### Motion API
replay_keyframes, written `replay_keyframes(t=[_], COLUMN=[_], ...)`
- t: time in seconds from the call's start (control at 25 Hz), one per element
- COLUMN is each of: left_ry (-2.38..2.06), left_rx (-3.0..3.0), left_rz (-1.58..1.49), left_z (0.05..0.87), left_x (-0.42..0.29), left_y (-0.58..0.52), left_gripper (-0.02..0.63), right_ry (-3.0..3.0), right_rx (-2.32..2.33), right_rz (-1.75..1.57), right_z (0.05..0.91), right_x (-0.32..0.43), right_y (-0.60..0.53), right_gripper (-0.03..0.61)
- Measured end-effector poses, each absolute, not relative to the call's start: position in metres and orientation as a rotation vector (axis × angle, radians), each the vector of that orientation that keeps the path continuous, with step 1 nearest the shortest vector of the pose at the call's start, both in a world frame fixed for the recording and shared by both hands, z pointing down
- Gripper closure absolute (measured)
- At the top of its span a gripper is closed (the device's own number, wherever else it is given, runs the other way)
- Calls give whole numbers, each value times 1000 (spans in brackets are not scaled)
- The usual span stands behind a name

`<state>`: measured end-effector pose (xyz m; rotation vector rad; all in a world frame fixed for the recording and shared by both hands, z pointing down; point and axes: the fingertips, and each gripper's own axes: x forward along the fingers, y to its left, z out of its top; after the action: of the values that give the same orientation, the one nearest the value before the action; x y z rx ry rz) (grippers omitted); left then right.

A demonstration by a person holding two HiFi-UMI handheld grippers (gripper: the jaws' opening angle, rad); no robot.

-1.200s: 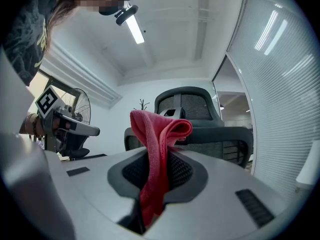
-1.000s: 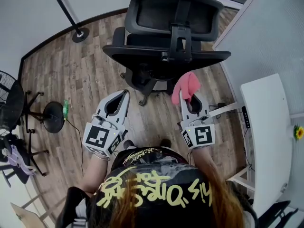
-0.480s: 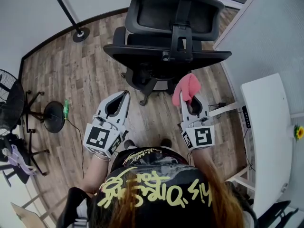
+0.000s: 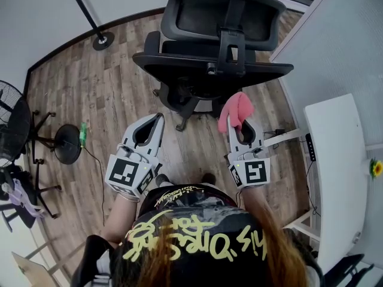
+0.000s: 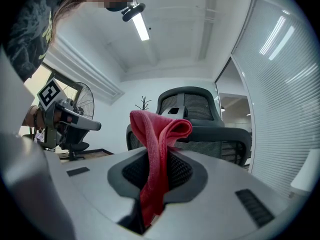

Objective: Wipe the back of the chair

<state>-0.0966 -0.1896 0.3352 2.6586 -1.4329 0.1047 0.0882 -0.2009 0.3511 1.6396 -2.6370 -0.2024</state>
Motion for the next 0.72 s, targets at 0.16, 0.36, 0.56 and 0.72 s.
replay_keyframes(t=[0.16, 0.36, 0.56, 0.72], left_ry=[-1436, -1436, -1435, -1434], left_rx=[2655, 2657, 2655, 2650], left_rz=[101, 98, 96, 96], left_z=[335, 334, 334, 334], left_x=[-98, -97, -97, -97], left_y=[-189, -188, -187, -186], left_gripper=[621, 621, 621, 621], right_ry=[-2639, -2625, -2625, -2625], right_rx=[1644, 1647, 1650, 1645], right_rz=[-203, -208, -206, -206], right_z=[350, 351, 351, 351], right_x=[88, 89, 89, 89], right_y=[-200, -198, -197, -197], right_gripper=[517, 517, 517, 517])
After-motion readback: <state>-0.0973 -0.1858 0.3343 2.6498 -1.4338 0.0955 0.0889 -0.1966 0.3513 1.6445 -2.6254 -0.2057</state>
